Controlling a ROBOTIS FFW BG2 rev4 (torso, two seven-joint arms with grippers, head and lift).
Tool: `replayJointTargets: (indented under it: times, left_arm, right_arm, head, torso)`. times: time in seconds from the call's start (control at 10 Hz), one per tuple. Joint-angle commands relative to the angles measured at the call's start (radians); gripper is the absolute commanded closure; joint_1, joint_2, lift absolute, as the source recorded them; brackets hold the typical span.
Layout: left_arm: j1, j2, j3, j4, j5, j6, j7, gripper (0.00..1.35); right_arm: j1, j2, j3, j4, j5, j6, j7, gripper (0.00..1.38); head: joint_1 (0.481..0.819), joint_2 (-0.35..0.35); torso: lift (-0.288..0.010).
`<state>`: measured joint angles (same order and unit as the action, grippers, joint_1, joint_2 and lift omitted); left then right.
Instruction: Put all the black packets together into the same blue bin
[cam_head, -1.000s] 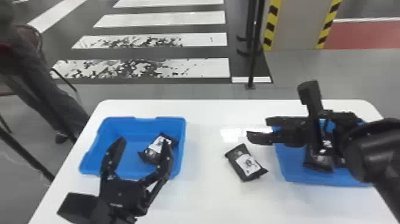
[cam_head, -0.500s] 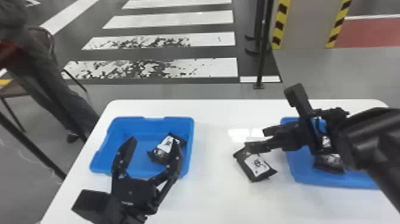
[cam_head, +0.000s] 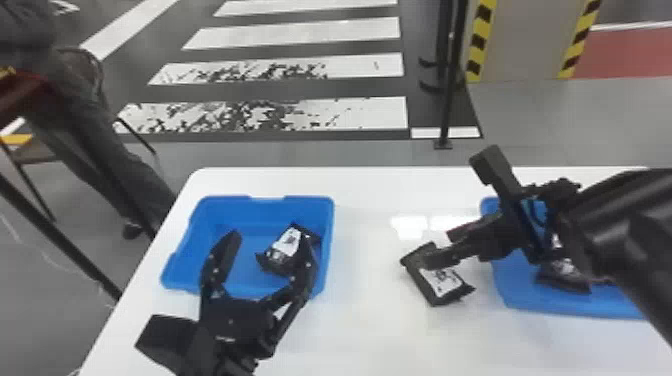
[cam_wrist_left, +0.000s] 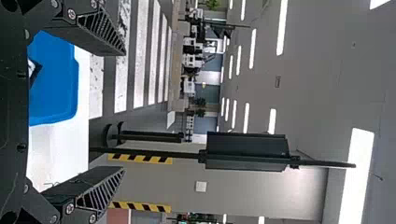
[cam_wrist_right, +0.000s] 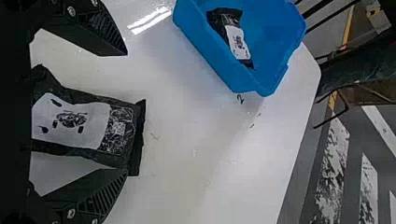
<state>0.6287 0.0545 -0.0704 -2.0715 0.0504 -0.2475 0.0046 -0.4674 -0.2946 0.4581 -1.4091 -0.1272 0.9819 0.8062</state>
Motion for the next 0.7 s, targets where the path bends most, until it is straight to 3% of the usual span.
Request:
replayJointTargets:
  times: [0.0, 0.4, 0.6]
  left_arm:
    - [-0.003, -0.001, -0.003, 0.004, 0.001, 0.002, 0.000, 0.17]
    - [-0.010, 0.001, -0.009, 0.011, 0.009, 0.002, 0.000, 0.17]
    - [-0.010, 0.001, -0.009, 0.011, 0.009, 0.002, 0.000, 0.17]
  right_arm:
    - [-0.011, 0.000, 0.014, 0.024, 0.004, 0.010, 0.002, 0.13]
    - [-0.026, 0.000, 0.072, 0.075, -0.024, 0.022, 0.008, 0.13]
    - [-0.031, 0.000, 0.088, 0.060, 0.016, 0.024, 0.007, 0.13]
  head:
    - [0.695, 0.143]
    - [0.695, 0.139]
    - [0.695, 0.144]
  torso:
    - [-0.110]
    - [-0.110]
    - [-0.110]
